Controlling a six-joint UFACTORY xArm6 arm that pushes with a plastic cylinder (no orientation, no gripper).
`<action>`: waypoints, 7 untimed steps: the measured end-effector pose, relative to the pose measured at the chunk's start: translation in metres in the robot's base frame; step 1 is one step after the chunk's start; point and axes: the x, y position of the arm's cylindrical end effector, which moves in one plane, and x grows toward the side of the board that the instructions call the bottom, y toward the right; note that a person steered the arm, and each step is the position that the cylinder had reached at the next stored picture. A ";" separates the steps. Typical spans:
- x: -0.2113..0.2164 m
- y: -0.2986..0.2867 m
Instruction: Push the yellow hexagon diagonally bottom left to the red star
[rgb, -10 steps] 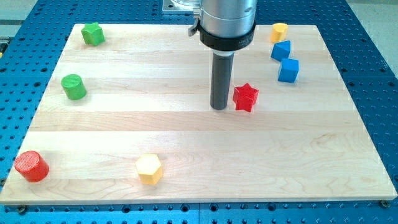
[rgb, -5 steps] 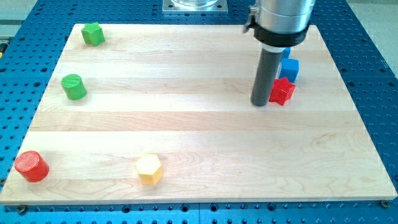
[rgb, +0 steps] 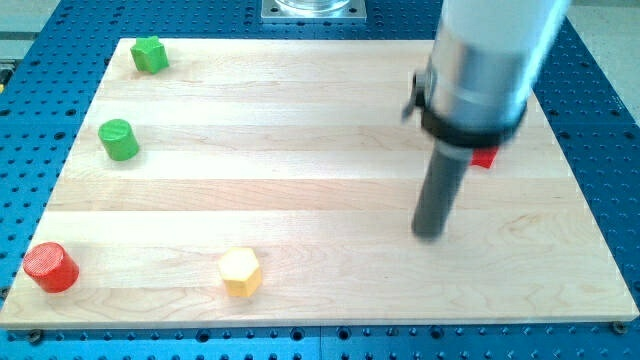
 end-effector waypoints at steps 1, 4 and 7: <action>0.049 -0.058; 0.015 -0.190; -0.032 -0.111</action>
